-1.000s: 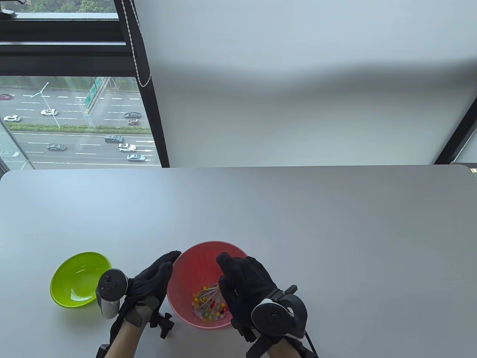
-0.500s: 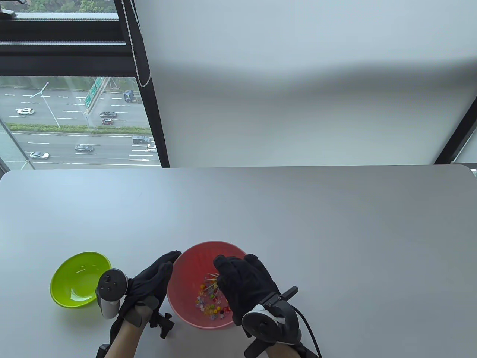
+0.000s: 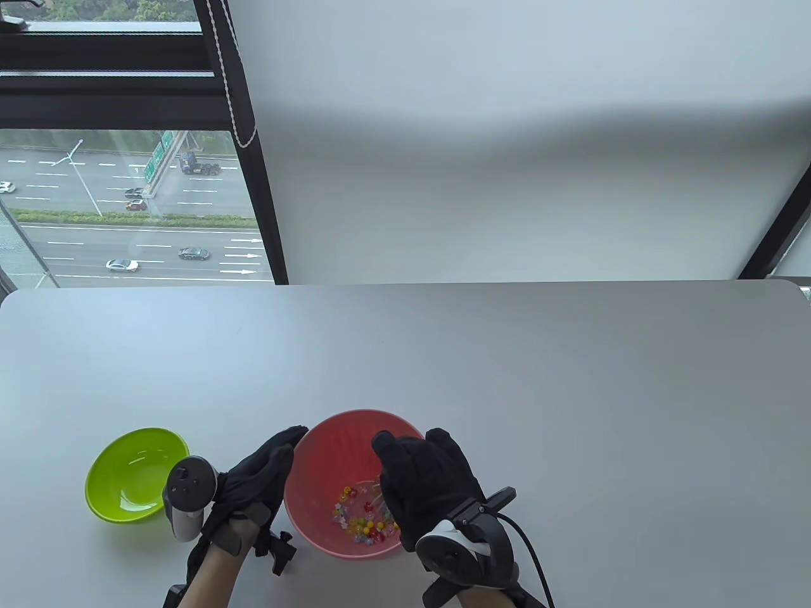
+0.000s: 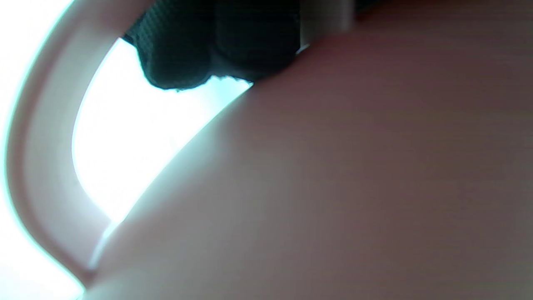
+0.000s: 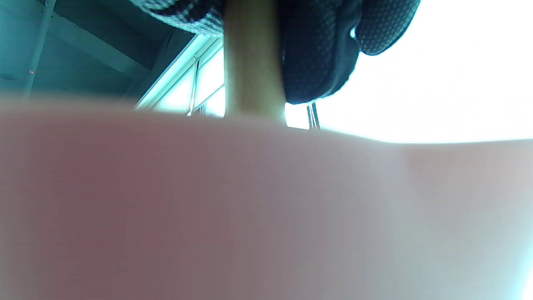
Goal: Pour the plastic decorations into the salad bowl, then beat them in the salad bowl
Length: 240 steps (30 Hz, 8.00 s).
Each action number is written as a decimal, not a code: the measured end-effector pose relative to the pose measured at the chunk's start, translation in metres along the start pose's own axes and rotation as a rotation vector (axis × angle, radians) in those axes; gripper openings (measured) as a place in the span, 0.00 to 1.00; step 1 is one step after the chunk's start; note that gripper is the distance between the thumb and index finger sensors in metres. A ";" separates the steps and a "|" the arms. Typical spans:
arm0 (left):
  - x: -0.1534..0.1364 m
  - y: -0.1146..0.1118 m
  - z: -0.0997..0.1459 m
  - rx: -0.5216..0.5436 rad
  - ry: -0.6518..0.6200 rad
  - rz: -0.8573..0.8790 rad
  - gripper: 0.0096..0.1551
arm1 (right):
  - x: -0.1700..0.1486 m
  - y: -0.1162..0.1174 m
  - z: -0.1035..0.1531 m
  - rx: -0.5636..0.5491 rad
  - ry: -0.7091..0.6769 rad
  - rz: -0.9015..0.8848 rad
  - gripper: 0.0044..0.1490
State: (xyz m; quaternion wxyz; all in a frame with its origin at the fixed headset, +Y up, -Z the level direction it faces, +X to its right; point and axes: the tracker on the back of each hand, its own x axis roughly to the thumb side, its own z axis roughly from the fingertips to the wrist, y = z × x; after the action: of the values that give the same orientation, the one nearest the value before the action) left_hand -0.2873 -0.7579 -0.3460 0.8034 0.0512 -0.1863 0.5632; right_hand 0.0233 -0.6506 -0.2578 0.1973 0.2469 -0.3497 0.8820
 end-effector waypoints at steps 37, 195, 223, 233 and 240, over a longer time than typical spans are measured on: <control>0.000 0.000 0.000 0.000 0.000 0.000 0.35 | 0.006 0.006 0.000 0.046 -0.026 0.022 0.37; -0.001 0.000 0.000 0.001 -0.001 -0.003 0.35 | -0.007 -0.003 0.001 -0.019 0.094 -0.112 0.31; -0.001 0.000 0.000 0.001 -0.001 -0.001 0.35 | -0.001 0.008 0.000 0.069 0.042 -0.027 0.33; -0.001 0.000 0.000 0.000 0.000 0.000 0.35 | -0.001 -0.004 -0.001 0.000 0.039 0.018 0.31; -0.001 0.000 0.000 0.000 0.000 0.000 0.35 | -0.007 -0.005 -0.002 0.006 0.107 -0.137 0.30</control>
State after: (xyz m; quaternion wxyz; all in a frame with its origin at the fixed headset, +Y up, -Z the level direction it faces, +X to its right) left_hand -0.2871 -0.7588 -0.3462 0.8034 0.0512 -0.1864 0.5632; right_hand 0.0310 -0.6475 -0.2602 0.2747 0.2235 -0.3186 0.8793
